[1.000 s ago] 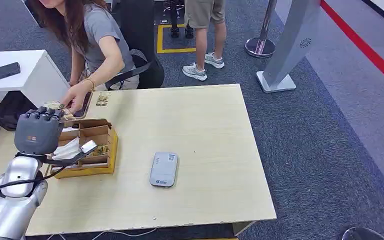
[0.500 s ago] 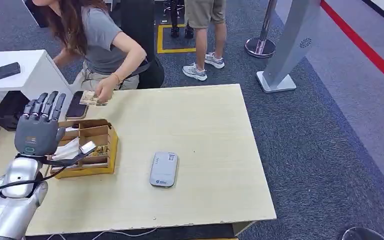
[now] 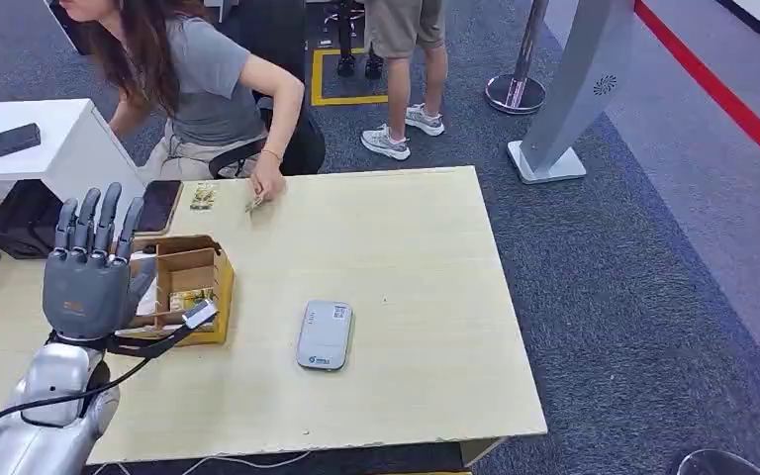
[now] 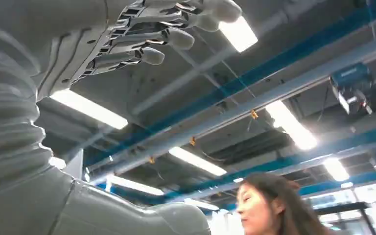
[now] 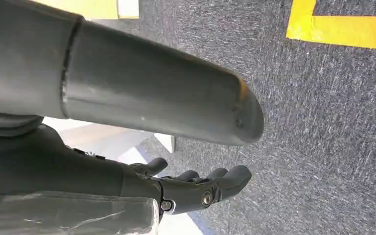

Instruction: Pass the card to the sensor for recognition and then transmit it.

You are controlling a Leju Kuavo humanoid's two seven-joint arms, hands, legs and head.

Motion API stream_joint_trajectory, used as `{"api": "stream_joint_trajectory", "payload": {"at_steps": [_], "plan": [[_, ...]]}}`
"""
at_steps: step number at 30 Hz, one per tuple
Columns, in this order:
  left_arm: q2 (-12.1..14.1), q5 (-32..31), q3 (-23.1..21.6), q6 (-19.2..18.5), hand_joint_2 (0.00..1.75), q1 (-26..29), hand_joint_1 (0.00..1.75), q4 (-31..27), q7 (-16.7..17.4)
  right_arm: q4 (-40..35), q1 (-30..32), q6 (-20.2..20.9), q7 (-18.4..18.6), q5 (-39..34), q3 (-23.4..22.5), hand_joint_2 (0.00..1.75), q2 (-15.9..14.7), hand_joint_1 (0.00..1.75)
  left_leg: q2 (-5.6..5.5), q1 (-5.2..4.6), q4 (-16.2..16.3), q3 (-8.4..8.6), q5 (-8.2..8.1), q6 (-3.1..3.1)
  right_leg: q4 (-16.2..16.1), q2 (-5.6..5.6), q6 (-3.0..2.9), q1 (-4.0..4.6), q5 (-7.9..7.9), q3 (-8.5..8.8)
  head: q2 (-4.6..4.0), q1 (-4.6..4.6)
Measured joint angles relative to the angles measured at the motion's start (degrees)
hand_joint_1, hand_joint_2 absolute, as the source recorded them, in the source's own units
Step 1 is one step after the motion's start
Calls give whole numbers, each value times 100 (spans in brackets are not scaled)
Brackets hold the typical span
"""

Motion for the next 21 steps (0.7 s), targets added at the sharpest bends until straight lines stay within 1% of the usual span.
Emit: {"api": "stream_joint_trajectory", "payload": {"at_steps": [3, 6, 7, 9, 11, 13, 16, 18, 21], "plan": [[-157, 781, 6, 35, 175, 228, 0, -325, -351, 0, 2, -11, -7, -7, 0, 0, 0, 0, 0, 0, 0, -1, 0, 0, 0, 0, 0, 0, 0, 0, 0, 0], [-346, 1653, 46, 46, 175, 487, 0, -652, -813, 0, 2, -55, -11, -59, 0, 0, 0, 0, 0, 0, 0, -1, 0, 0, 0, 0, 0, 0, 0, 0, 0, 0], [-380, 1920, 63, 33, 175, 569, 0, -738, -924, 0, 2, -68, -13, -74, 0, 0, 0, 0, 0, 0, 0, -1, -1, 0, 0, 0, 0, 0, 0, 0, 0, 2], [-432, 2669, 111, -24, 175, 722, 0, -884, -1191, 0, 7, -77, -7, -74, 0, 0, -2, 0, 1, 1, 0, 0, -1, 0, -1, 1, 0, 0, 0, 0, 0, 0], [-461, 3192, 173, -129, 175, 820, 0, -949, -1418, -2, 9, -77, -4, -74, 0, 0, -2, 0, 1, 1, 0, 0, -1, 0, 0, 0, 0, 0, 0, 0, 0, 0], [-489, 3871, 273, -418, 175, 898, 0, -980, -1694, -2, 8, -79, -4, -74, 0, 0, -2, 0, 0, 2, 0, 0, 0, 0, 0, -1, 0, 0, 0, 0, 0, 0], [-535, 4714, 456, -943, 175, 994, 0, -980, -2057, -2, 11, -87, -4, -83, 0, 0, -7, 0, 1, 2, 0, 0, 0, 0, 0, 0, 0, 1, 0, 0, 0, -2], [-568, 5168, 588, -1226, 175, 1027, 0, -980, -2243, -2, 18, -100, -4, -96, -4, 0, -11, 0, 1, 2, 0, 0, 0, 0, 0, 0, 0, 1, 0, 0, 0, 0], [-625, 5521, 754, -1498, 175, 1058, 0, -978, -2383, -2, 20, -103, -4, -109, -18, 0, -15, 0, 0, 1, 0, 0, 0, 0, 0, 0, 0, 1, 0, 0, 0, 0]]}}
